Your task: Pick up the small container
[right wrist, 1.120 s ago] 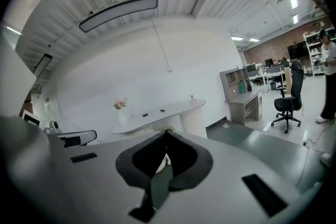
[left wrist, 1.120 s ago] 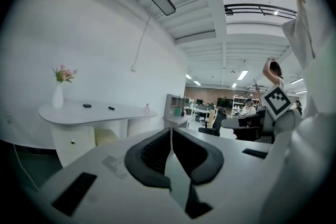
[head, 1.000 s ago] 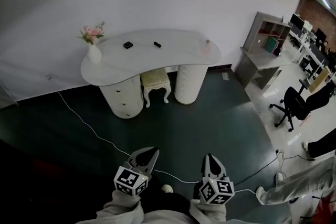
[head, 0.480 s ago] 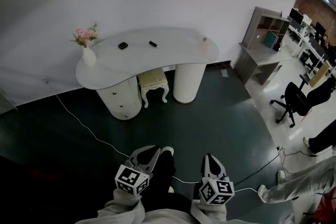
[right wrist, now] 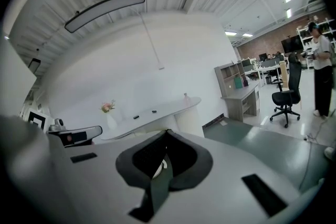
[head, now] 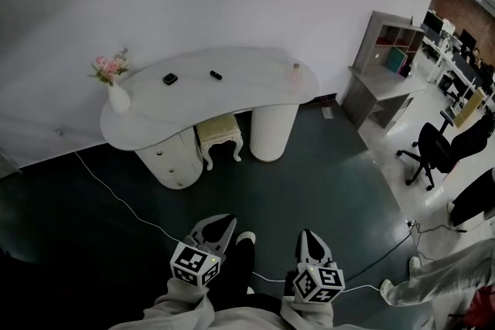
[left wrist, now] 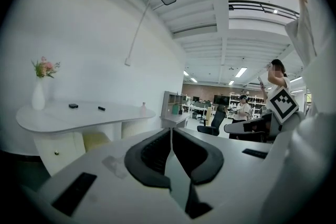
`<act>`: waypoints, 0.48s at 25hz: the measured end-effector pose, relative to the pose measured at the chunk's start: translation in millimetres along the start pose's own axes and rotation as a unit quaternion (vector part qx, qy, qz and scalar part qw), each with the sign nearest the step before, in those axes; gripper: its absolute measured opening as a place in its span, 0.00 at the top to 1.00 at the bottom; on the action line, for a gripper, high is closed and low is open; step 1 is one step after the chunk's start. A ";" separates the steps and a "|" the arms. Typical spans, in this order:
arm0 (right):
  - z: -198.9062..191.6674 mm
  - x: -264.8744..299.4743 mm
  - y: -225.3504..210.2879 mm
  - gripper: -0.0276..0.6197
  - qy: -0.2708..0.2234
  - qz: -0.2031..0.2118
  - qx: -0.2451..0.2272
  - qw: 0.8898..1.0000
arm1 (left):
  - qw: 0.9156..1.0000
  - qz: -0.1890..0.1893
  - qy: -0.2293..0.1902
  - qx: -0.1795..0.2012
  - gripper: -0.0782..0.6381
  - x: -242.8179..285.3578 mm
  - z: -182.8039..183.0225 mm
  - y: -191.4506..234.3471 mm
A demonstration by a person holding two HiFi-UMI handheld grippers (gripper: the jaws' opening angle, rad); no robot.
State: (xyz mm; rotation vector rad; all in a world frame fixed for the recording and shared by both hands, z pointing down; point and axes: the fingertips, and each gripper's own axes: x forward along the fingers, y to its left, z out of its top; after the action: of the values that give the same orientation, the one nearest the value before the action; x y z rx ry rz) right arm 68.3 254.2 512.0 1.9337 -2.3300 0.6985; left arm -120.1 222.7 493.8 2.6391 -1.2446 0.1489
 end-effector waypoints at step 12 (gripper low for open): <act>56.2 88.5 -19.4 0.87 -0.003 -0.016 -0.002 1.000 | 1.000 -0.006 -0.005 0.005 0.86 88.8 46.1 59.9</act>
State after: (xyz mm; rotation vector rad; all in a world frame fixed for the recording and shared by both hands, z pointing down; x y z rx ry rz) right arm 80.9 149.7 494.7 1.9692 -2.2961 0.6879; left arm -109.9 108.1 474.5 2.6589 -1.2328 0.1413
